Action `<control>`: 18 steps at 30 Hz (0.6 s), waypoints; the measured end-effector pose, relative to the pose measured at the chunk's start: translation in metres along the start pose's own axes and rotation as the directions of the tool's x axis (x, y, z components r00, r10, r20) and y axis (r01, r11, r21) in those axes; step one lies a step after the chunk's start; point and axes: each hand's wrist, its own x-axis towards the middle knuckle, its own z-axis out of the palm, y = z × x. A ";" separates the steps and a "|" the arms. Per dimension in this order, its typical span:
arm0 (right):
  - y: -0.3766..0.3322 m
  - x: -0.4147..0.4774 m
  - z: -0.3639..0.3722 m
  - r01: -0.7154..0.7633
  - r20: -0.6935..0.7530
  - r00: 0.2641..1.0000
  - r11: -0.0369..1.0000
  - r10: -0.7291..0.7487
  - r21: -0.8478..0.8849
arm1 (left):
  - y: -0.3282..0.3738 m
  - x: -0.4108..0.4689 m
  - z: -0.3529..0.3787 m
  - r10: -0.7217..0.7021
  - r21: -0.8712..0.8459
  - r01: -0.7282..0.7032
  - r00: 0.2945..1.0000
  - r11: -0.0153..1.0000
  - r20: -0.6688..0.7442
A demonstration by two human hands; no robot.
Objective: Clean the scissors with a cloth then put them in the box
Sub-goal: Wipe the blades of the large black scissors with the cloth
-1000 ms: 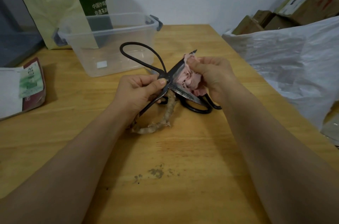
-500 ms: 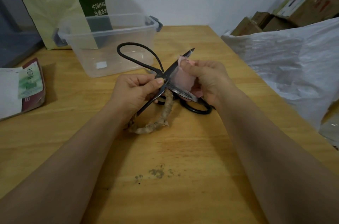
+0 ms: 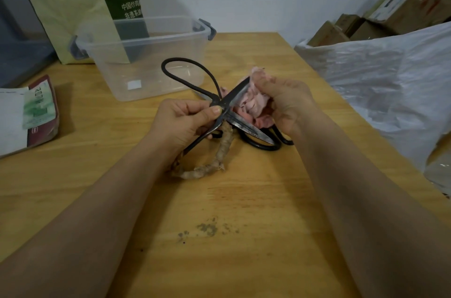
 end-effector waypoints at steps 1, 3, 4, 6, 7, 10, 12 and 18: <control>0.004 -0.002 0.002 -0.007 0.038 0.999 0.999 0.009 -0.049 | 0.000 0.001 -0.002 0.000 -0.007 0.000 1.000 1.000 -0.011; 0.005 -0.003 0.006 -0.011 0.050 0.999 0.997 0.015 -0.070 | 0.000 0.001 -0.004 0.002 -0.007 -0.002 1.000 1.000 -0.008; 0.002 -0.002 0.005 -0.010 0.023 1.000 0.999 0.011 -0.046 | 0.000 0.001 -0.004 0.002 0.000 -0.002 1.000 1.000 0.001; -0.002 0.001 0.001 0.017 -0.038 0.999 0.999 -0.015 0.050 | 0.000 0.000 -0.002 0.005 0.013 -0.005 1.000 1.000 0.015; -0.003 0.003 -0.001 0.030 -0.045 0.999 0.997 -0.027 0.070 | 0.000 0.000 -0.001 0.006 0.016 -0.007 1.000 1.000 0.016; 0.004 0.002 0.001 0.024 0.014 1.000 1.000 -0.024 -0.019 | -0.001 0.001 -0.003 0.000 -0.002 0.000 1.000 1.000 0.000; 0.005 0.003 0.003 0.020 -0.002 1.000 0.999 -0.020 -0.026 | -0.001 0.001 -0.004 -0.006 -0.009 0.006 1.000 1.000 0.000; -0.001 0.010 -0.001 0.006 -0.154 0.988 0.996 0.009 0.094 | -0.002 0.002 -0.001 -0.006 0.007 0.005 0.999 1.000 0.052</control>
